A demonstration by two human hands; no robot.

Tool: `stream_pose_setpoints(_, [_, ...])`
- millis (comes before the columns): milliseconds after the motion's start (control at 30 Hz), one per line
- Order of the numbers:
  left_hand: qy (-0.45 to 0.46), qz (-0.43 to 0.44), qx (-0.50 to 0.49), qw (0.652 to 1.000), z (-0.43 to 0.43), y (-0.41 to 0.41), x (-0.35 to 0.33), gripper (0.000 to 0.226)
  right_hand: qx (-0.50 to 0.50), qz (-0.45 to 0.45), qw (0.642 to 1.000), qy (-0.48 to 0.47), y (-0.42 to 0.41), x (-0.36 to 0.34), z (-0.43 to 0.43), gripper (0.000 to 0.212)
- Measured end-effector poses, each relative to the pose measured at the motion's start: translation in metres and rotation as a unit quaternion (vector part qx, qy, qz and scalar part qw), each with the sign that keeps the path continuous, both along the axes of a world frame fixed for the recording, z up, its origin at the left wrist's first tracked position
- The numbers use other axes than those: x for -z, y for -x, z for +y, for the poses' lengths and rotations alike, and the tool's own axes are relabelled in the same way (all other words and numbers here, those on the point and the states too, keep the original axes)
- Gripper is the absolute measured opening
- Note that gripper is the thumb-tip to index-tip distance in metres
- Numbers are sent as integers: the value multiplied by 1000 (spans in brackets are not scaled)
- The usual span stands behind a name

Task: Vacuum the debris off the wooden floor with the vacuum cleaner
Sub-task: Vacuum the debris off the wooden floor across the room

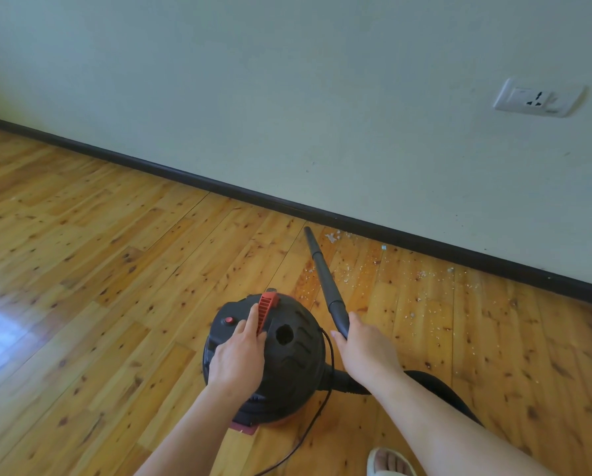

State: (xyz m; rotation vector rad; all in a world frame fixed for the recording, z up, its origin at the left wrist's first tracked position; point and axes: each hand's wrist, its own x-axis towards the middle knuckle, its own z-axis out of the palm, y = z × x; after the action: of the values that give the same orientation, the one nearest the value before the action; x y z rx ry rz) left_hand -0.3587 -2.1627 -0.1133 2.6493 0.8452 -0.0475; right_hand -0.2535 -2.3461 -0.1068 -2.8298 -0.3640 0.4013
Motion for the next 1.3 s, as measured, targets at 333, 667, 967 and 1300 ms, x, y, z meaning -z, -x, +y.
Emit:
stream_pose_setpoints(333, [39, -13, -11, 999, -4, -4, -1, 63, 23, 45, 998, -38, -22, -5, 2, 62])
stream_pose_setpoints(667, [77, -8, -21, 997, -12, 12, -16, 62, -27, 30, 999, -22, 15, -35, -30, 64])
stream_pose_setpoints(967, [107, 3, -21, 994, -25, 36, -23, 67, -17, 2, 999, 27, 50, -52, -62, 61])
stream_pose_setpoints(1300, [83, -8, -3, 997, -26, 33, -14, 64, -19, 11, 1000, -3, 40, -45, -55, 59])
